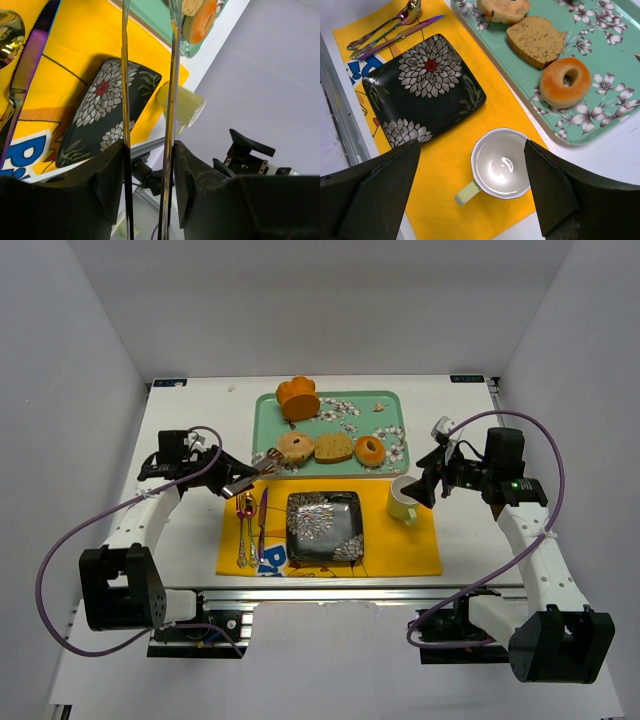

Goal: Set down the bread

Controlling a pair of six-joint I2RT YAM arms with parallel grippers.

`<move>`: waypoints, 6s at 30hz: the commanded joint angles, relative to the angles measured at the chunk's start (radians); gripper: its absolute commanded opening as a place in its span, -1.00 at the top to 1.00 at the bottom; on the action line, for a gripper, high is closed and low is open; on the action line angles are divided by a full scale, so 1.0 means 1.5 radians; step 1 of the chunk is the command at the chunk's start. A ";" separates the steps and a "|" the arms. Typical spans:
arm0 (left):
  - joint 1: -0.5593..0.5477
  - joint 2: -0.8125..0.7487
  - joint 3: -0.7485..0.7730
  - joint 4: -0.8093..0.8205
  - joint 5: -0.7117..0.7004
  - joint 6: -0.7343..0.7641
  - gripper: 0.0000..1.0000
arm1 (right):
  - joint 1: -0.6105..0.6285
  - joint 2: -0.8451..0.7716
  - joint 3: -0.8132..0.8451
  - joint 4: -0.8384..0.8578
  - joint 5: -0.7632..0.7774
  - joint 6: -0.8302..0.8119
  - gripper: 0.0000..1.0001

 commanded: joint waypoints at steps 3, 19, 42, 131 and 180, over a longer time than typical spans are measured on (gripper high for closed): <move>0.001 0.007 0.004 0.075 0.029 -0.036 -0.05 | -0.006 -0.015 -0.011 0.026 -0.007 0.009 -0.79; -0.014 0.085 0.000 0.174 0.038 -0.093 -0.11 | -0.010 -0.016 -0.012 0.034 -0.009 0.011 -0.79; -0.040 -0.080 -0.058 0.143 0.092 -0.077 0.97 | -0.014 -0.028 -0.003 0.028 -0.022 0.010 -0.79; -0.330 0.358 0.202 0.331 0.040 -0.141 -0.13 | -0.013 -0.046 -0.017 0.021 -0.016 -0.007 -0.79; -0.331 -0.098 -0.021 -0.129 -0.022 0.082 0.31 | -0.035 -0.052 0.009 -0.028 -0.042 -0.034 -0.79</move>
